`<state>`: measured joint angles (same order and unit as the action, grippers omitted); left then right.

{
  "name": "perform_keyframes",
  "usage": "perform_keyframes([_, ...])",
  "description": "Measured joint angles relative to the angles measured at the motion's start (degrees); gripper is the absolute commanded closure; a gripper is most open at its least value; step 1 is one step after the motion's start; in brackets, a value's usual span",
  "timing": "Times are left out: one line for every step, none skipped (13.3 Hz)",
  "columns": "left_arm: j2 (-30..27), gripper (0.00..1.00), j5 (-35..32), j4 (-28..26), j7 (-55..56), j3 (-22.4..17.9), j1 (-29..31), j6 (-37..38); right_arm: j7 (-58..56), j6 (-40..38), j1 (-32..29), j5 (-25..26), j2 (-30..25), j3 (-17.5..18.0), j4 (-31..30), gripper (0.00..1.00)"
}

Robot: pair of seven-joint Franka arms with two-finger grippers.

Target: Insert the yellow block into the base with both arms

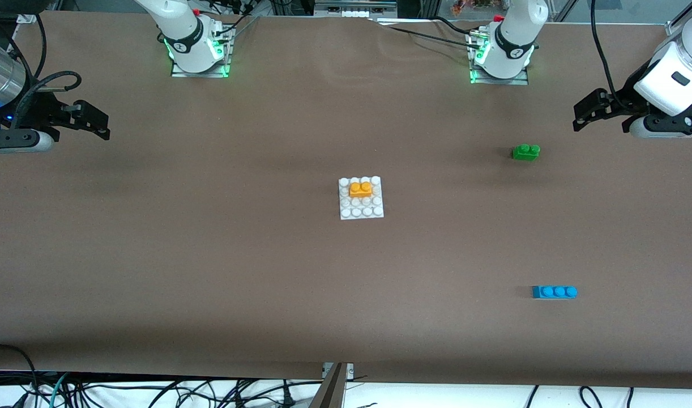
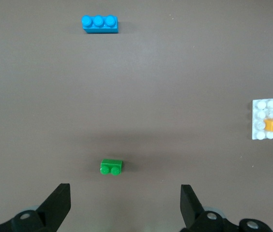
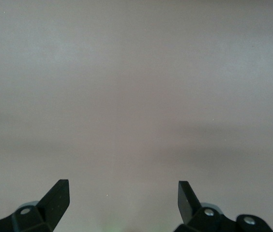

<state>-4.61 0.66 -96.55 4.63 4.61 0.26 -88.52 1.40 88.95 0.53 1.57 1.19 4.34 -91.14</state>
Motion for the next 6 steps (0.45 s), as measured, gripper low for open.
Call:
perform_keyframes([0.3, 0.00, -0.2, 0.9, 0.0, 0.0, -0.3, 0.8, 0.0, 0.0, 0.0, 0.0, 0.0, 0.0, 0.0, 0.01])
perform_keyframes([0.5, 0.00, -0.3, 1.5, 0.0, 0.0, -0.5, 1.3, 0.0, 0.0, 0.0, 0.0, 0.0, 0.0, 0.0, 0.01])
perform_keyframes([0.8, 0.00, -0.3, 1.8, -0.1, 0.0, -0.6, 1.5, 0.0, 0.0, 0.0, 0.0, 0.0, 0.0, 0.0, 0.01])
perform_keyframes([1.1, 0.00, -0.3, 2.0, -0.1, 0.0, -0.6, 1.6, 0.0, 0.0, 0.0, 0.0, 0.0, 0.0, 0.0, 0.01])
perform_keyframes([1.3, 0.00, -0.3, 2.1, -0.2, 0.0, -0.6, 1.7, 0.0, 0.0, 0.0, 0.0, 0.0, 0.0, 0.0, 0.01])
perform_keyframes([1.5, 0.00, -0.3, 2.2, -0.2, 0.0, -0.6, 1.7, 0.0, 0.0, 0.0, 0.0, 0.0, 0.0, 0.0, 0.01])
